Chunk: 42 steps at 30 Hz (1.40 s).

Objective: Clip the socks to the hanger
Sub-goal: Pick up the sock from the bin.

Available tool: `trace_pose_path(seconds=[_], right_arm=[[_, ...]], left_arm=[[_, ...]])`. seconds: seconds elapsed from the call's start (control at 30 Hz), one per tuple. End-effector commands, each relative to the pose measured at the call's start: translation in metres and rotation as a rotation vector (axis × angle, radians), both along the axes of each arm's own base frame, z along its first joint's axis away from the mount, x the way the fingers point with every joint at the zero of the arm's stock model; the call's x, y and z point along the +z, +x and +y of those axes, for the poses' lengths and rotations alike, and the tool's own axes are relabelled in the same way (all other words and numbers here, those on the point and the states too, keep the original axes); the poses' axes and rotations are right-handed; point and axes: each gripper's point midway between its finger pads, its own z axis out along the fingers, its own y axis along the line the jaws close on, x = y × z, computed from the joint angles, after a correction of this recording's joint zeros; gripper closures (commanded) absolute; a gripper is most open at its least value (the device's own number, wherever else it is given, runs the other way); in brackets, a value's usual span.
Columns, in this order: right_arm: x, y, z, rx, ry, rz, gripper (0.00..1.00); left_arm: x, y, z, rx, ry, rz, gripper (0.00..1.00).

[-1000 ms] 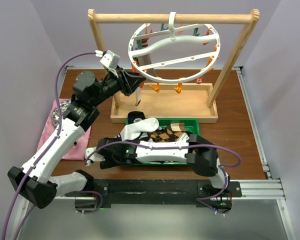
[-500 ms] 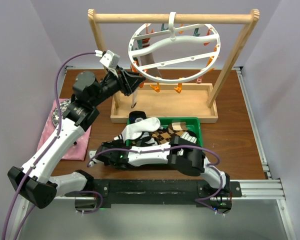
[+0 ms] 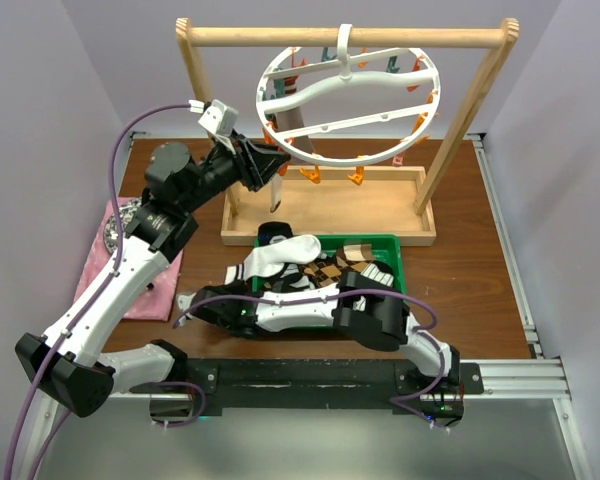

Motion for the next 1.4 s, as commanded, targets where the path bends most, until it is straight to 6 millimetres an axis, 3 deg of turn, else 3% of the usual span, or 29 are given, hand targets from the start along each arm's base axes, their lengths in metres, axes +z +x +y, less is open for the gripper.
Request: trace_pose_path(seconds=[0.0,0.27,0.3,0.33,0.5,0.53,0.6,0.63,0.83,1.1,1.37], right_arm=[[0.048,0.005,-0.007,-0.021,0.119,-0.044,1.00],[0.111,-0.001,-0.039,-0.110,0.567,0.125,1.00],[0.136,-0.004,-0.042,-0.093,0.660,0.158,1.00],[0.147,-0.005,-0.042,-0.105,0.747,0.195,1.00],[0.161,0.002,-0.062,-0.160,0.880,0.257,1.00],[0.177,0.000,-0.065,-0.160,0.945,0.265,1.00],[0.187,0.004,-0.074,-0.174,1.008,0.287,1.00],[0.209,0.000,-0.077,-0.165,1.094,0.320,1.00],[0.257,-0.003,-0.101,-0.182,1.385,0.414,1.00],[0.300,-0.015,-0.154,-0.215,1.690,0.431,1.00],[0.313,-0.007,-0.172,-0.251,1.764,0.351,1.00]], left_arm=[[0.020,-0.005,0.007,0.008,-0.025,-0.040,1.00],[0.022,-0.005,0.005,-0.002,-0.021,-0.048,1.00],[0.022,-0.005,0.005,-0.005,-0.020,-0.052,1.00],[0.022,-0.005,0.005,-0.007,-0.017,-0.057,1.00],[0.024,-0.007,0.004,-0.015,-0.018,-0.062,1.00],[0.024,-0.008,0.004,-0.020,-0.020,-0.061,1.00],[0.026,-0.007,0.003,-0.023,-0.023,-0.064,1.00],[0.025,-0.007,0.003,-0.026,-0.022,-0.065,1.00],[0.028,-0.016,-0.005,-0.094,-0.024,-0.092,1.00],[0.024,-0.018,-0.010,-0.129,-0.029,-0.091,1.00],[0.027,-0.031,-0.017,-0.210,-0.077,-0.073,1.00]])
